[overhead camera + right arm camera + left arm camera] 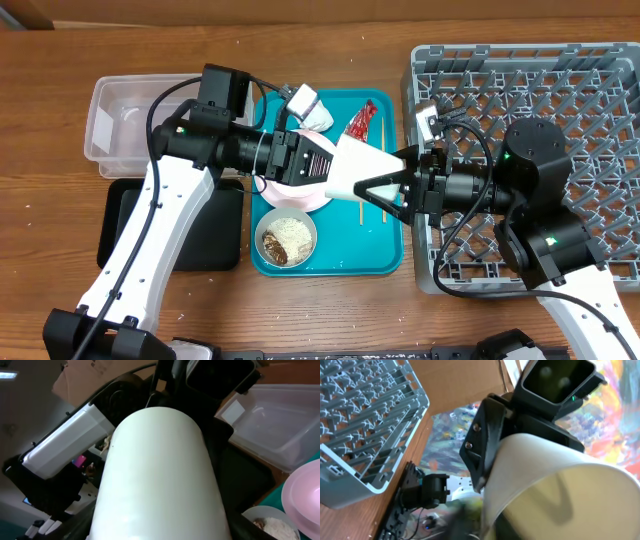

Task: Sort waste into correct bins and load items into the dishwasher
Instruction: 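Carry the white cup into the gray dish rack and release it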

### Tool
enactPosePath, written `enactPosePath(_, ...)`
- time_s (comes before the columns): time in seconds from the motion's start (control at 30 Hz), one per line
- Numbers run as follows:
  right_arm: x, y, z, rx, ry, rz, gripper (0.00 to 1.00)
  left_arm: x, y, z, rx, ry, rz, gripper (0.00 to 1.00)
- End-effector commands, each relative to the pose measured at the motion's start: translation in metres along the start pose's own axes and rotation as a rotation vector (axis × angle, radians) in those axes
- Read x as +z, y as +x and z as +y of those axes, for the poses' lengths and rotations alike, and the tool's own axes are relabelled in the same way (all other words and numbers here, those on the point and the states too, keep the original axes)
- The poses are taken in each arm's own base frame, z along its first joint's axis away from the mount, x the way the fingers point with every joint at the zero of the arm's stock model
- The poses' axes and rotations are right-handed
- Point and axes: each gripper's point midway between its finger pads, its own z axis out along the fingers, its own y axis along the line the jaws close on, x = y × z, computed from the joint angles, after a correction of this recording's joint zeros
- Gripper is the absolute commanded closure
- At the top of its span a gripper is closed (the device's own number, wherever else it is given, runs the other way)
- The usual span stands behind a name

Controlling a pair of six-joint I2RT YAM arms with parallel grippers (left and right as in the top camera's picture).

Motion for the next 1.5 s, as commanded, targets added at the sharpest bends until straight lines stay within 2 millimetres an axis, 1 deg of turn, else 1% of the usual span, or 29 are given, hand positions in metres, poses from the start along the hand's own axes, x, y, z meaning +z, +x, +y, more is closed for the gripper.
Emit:
enactPosePath(0.0,-0.006,-0.008,0.017,-0.055,-0.018,-0.022,0.4,-0.003,-0.002,-0.001,0.014,-0.001,-0.009,0.25)
enactPosePath(0.03,-0.011,-0.01,0.016,-0.056,-0.006,-0.035,0.4,-0.006,-0.003,0.0,0.014,-0.005,-0.018,0.08)
enactPosePath(0.07,-0.014,-0.011,0.016,-0.054,0.004,-0.043,0.41,-0.01,-0.005,0.001,0.013,-0.009,-0.03,0.0)
enactPosePath(0.13,-0.028,-0.014,0.01,-0.038,0.052,-0.077,0.41,-0.02,-0.01,0.003,0.007,-0.021,-0.062,0.0)
enactPosePath(0.17,-0.039,-0.017,0.003,-0.015,0.104,-0.107,0.41,-0.028,-0.013,0.005,0.001,-0.03,-0.085,0.0)
enactPosePath(0.23,-0.063,-0.019,-0.02,0.064,0.25,-0.182,0.42,-0.044,-0.018,0.012,-0.022,-0.08,-0.138,0.0)
enactPosePath(0.3,-0.088,-0.017,-0.044,0.149,0.41,-0.256,0.41,-0.058,-0.02,0.024,-0.054,-0.171,-0.186,0.0)
enactPosePath(0.33,-0.105,-0.01,-0.059,0.212,0.519,-0.295,0.43,-0.065,-0.018,0.031,-0.074,-0.242,-0.211,0.0)
enactPosePath(0.37,-0.115,-0.004,-0.067,0.255,0.586,-0.314,0.44,-0.07,-0.017,0.036,-0.085,-0.297,-0.227,0.0)
enactPosePath(0.4,-0.128,0.006,-0.078,0.327,0.674,-0.336,0.45,-0.074,-0.014,0.04,-0.089,-0.356,-0.238,0.0)
enactPosePath(0.43,-0.143,0.023,-0.092,0.423,0.789,-0.355,0.45,-0.077,-0.011,0.043,-0.084,-0.42,-0.248,0.0)
enactPosePath(0.47,-0.151,0.034,-0.099,0.466,0.854,-0.351,0.45,-0.08,-0.008,0.044,-0.071,-0.476,-0.256,0.0)
enactPosePath(0.5,-0.162,0.052,-0.108,0.531,0.952,-0.333,0.45,-0.082,-0.006,0.044,-0.05,-0.535,-0.265,0.0)
enactPosePath(0.6,-0.177,0.094,-0.12,0.673,1.102,-0.242,0.46,-0.091,-0.002,0.04,-0.014,-0.675,-0.306,0.0)
enactPosePath(0.7,-0.183,0.121,-0.125,0.762,1.186,-0.151,0.46,-0.102,0.002,0.036,0.041,-0.82,-0.35,0.0)
enactPosePath(0.77,-0.188,0.132,-0.13,0.794,1.242,-0.101,0.46,-0.108,0.004,0.033,0.075,-0.894,-0.37,0.0)
enactPosePath(0.83,-0.187,0.137,-0.137,0.815,1.266,-0.055,0.46,-0.11,0.006,0.03,0.1,-0.936,-0.379,0.0)
enactPosePath(0.97,-0.174,0.139,-0.158,0.837,1.266,0.038,0.44,-0.099,0.01,0.028,0.124,-0.938,-0.351,0.0)
enactPosePath(1.0,-0.17,0.139,-0.166,0.831,1.276,0.064,0.42,-0.097,0.01,0.028,0.126,-0.935,-0.343,0.0)
enactPosePath(1.1,-0.161,0.141,-0.185,0.817,1.301,0.125,0.4,-0.091,0.011,0.029,0.132,-0.934,-0.323,0.0)
enactPosePath(1.2,-0.155,0.156,-0.195,0.882,1.321,0.209,0.39,-0.09,0.013,0.034,0.126,-0.96,-0.309,0.0)
enactPosePath(1.23,-0.154,0.161,-0.196,0.899,1.326,0.235,0.36,-0.09,0.014,0.035,0.123,-0.967,-0.304,0.0)
enactPosePath(1.27,-0.153,0.165,-0.197,0.916,1.323,0.255,0.35,-0.09,0.016,0.036,0.117,-0.977,-0.299,0.0)
enactPosePath(1.33,-0.151,0.166,-0.197,0.923,1.318,0.262,0.33,-0.091,0.02,0.04,0.104,-1.0,-0.289,0.0)
enactPosePath(1.37,-0.151,0.164,-0.197,0.918,1.316,0.255,0.31,-0.092,0.022,0.041,0.097,-1.012,-0.284,0.0)
enactPosePath(1.43,-0.151,0.155,-0.193,0.891,1.304,0.231,0.26,-0.095,0.026,0.044,0.083,-1.041,-0.278,0.0)
enactPosePath(1.47,-0.15,0.147,-0.189,0.87,1.291,0.21,0.24,-0.096,0.027,0.046,0.077,-1.054,-0.273,0.0)
